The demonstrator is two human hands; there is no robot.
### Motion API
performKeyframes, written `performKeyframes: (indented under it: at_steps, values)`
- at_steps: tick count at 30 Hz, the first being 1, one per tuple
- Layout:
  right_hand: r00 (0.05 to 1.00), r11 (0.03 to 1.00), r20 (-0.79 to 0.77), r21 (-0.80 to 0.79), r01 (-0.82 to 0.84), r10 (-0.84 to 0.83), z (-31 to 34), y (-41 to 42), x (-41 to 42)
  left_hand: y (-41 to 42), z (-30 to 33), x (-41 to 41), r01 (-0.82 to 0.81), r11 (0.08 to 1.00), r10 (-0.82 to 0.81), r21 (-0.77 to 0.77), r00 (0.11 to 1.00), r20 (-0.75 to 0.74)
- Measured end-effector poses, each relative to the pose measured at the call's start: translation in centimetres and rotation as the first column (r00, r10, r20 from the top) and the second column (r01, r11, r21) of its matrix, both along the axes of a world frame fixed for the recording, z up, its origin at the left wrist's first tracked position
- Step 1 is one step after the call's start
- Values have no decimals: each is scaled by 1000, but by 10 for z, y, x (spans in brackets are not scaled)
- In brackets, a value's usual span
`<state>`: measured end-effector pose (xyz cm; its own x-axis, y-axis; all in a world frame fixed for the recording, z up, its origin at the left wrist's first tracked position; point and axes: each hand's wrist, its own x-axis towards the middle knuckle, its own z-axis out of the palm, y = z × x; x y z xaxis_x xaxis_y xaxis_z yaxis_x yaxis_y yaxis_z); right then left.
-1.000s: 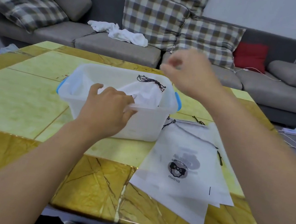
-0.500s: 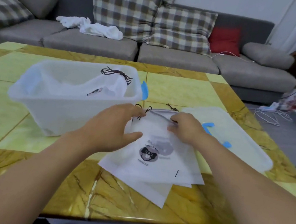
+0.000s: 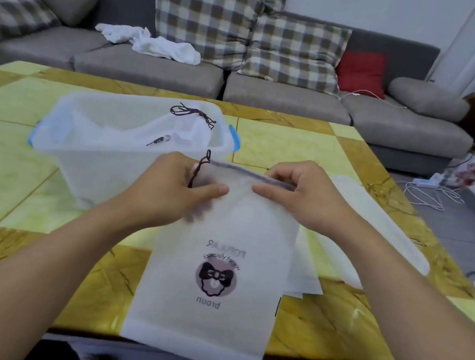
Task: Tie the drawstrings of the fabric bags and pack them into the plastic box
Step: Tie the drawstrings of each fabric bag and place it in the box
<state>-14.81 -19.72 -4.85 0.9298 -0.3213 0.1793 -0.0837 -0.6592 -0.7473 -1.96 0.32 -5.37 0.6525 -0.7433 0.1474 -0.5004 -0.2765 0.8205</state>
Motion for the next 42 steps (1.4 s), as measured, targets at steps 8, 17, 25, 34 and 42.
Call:
performKeyframes:
  at_steps: [8, 17, 25, 34, 42]
  values:
    - [994, 971, -97, 228, 65, -44, -8, -7, 1, 20, -7, 20, -24, 993, -8, -114, 963, -270]
    - [991, 963, -74, 237, 127, -112, -9, -11, 10, 16, -7, 33, -137, 990, 140, -30, 971, 192]
    - [989, 933, -97, 334, 135, -109, -14, -27, 4, 34, -1, 48, -86, 996, 86, -10, 996, -7]
    - [982, 723, -6, 676, 142, -187, -24, -47, -7, 54, 9, 56, -281, 908, 118, -310, 883, -455]
    - [847, -96, 222, 948, -303, -484, -16, -33, 10, 33, 15, 43, -570, 592, -427, -570, 377, -822]
